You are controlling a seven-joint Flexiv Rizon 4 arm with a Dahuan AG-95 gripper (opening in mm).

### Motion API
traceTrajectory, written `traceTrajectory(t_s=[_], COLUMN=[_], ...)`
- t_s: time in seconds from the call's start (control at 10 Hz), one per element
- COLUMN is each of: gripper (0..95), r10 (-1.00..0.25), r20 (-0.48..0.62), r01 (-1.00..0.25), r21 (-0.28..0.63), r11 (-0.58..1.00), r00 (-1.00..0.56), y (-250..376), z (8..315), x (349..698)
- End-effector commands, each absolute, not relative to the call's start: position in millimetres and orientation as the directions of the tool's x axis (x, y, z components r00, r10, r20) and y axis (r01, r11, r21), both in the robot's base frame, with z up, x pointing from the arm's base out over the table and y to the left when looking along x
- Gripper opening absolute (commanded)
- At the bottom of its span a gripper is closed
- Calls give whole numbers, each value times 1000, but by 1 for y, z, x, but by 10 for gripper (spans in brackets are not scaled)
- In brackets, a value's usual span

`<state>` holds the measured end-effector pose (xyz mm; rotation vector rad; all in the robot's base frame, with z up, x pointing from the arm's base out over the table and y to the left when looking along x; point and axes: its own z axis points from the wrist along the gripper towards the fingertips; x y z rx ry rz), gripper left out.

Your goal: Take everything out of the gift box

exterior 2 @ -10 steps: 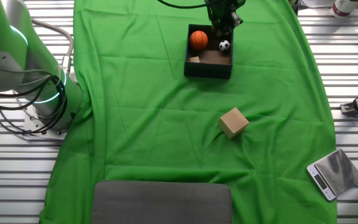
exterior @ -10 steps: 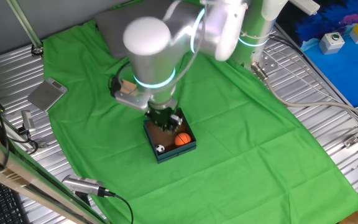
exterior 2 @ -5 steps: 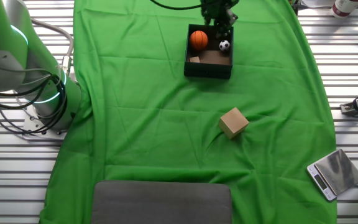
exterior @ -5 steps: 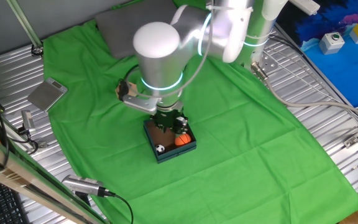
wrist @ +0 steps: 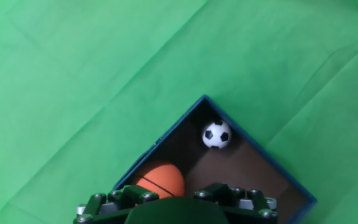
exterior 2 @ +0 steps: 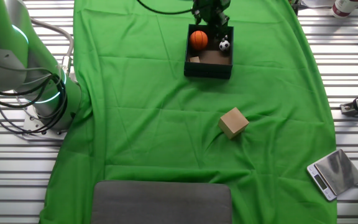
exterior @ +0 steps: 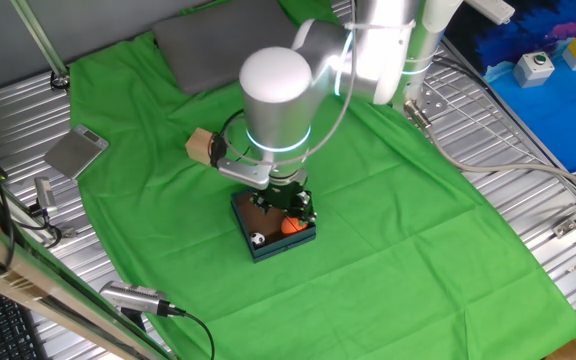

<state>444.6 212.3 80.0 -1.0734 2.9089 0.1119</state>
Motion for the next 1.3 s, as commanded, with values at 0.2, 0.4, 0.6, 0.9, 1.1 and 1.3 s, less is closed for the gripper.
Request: traceTrajectory(t_s=[0.2, 0.4, 0.6, 0.9, 1.1, 1.3], gripper=[570, 570, 570, 570, 570, 570], r10=[-652, -657, -653, -632, -634, -636], r20=[-56, -55, -50, -48, -48, -34], r01=[-655, -660, -655, -634, -636, -637], r21=[53, 50, 43, 57, 63, 70], r11=[754, 750, 755, 771, 769, 768], r00=[-756, -752, -756, -774, -772, -771], y=[211, 212, 214, 214, 214, 214], z=[80, 78, 76, 76, 76, 76], x=[442, 439, 432, 431, 431, 431])
